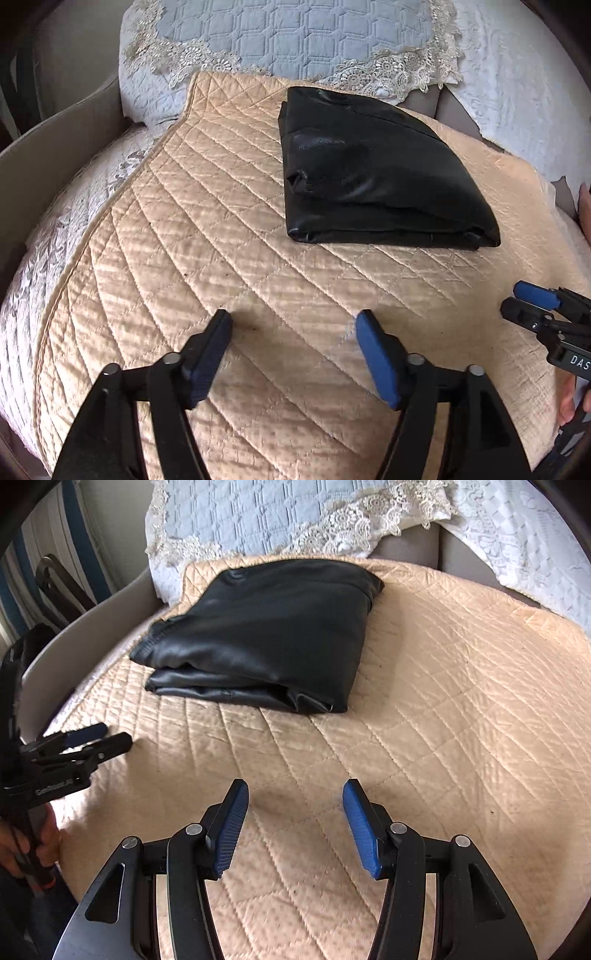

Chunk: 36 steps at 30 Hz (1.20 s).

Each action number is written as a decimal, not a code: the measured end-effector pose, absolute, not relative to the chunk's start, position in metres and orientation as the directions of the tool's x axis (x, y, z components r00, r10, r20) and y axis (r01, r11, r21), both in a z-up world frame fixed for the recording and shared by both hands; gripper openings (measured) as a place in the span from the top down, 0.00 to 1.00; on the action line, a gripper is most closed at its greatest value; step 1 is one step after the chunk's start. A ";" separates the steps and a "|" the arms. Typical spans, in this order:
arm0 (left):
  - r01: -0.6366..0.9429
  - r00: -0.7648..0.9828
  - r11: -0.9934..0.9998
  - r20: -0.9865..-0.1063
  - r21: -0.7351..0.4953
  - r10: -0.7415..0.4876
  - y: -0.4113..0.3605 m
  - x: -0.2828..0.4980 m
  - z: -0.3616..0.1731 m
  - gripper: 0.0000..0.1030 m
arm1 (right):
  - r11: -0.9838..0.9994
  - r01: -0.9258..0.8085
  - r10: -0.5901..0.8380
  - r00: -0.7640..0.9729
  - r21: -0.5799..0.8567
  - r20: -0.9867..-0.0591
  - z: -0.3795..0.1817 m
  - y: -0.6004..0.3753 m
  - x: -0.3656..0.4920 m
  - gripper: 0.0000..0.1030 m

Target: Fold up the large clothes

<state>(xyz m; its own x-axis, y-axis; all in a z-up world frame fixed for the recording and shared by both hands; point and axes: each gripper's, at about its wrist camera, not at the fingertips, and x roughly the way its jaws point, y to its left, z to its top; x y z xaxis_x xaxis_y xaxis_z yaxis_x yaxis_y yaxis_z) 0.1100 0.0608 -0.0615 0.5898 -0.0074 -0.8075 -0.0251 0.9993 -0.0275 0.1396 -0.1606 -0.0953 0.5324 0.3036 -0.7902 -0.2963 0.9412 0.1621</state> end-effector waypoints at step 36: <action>-0.029 0.599 0.999 -0.801 -0.021 0.000 0.058 0.115 -0.068 0.11 | 0.940 -0.321 0.280 0.542 0.113 -0.792 -0.105 -0.148 0.147 0.26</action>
